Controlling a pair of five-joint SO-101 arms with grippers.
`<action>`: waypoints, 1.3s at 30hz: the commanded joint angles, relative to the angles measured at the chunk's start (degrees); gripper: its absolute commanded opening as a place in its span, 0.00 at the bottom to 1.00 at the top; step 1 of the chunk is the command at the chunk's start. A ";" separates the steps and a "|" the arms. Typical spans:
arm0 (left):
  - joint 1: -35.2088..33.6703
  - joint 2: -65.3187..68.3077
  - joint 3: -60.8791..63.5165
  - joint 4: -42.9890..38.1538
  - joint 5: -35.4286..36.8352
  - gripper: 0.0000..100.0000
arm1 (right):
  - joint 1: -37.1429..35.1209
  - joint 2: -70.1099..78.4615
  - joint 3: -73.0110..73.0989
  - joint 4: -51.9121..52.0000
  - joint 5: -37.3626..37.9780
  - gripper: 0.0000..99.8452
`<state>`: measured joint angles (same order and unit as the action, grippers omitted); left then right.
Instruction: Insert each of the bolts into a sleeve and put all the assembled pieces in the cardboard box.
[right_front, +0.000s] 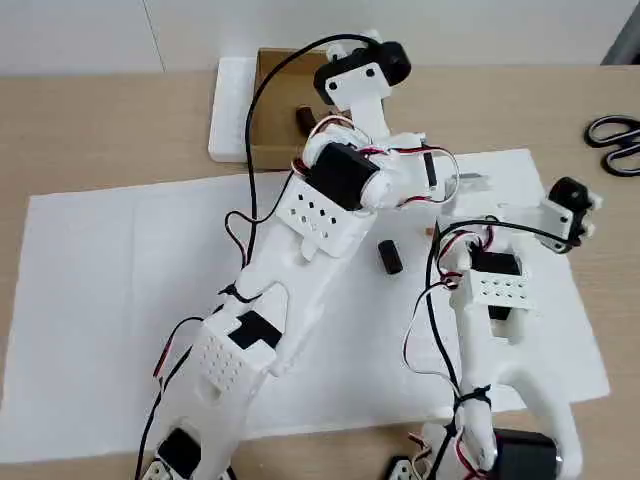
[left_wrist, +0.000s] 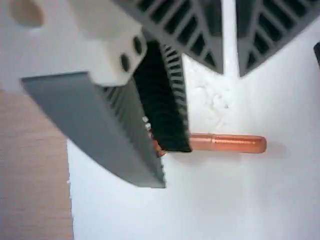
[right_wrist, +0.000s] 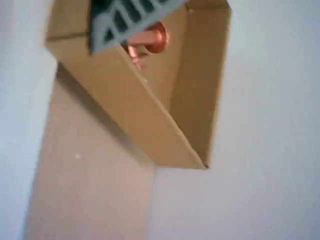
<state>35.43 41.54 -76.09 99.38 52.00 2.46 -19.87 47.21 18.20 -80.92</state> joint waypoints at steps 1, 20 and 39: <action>0.00 -3.34 -0.31 0.97 0.09 0.01 | 0.13 -2.42 -4.48 2.33 -1.67 0.14; 0.00 -3.34 -0.40 0.18 0.09 0.01 | 5.67 13.41 -11.25 14.64 -3.34 0.14; -0.97 -3.87 -0.40 0.35 0.09 0.01 | 5.58 25.89 -13.45 7.34 -3.08 0.14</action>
<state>34.55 41.54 -76.09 99.38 52.00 8.09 2.90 36.75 26.99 -80.92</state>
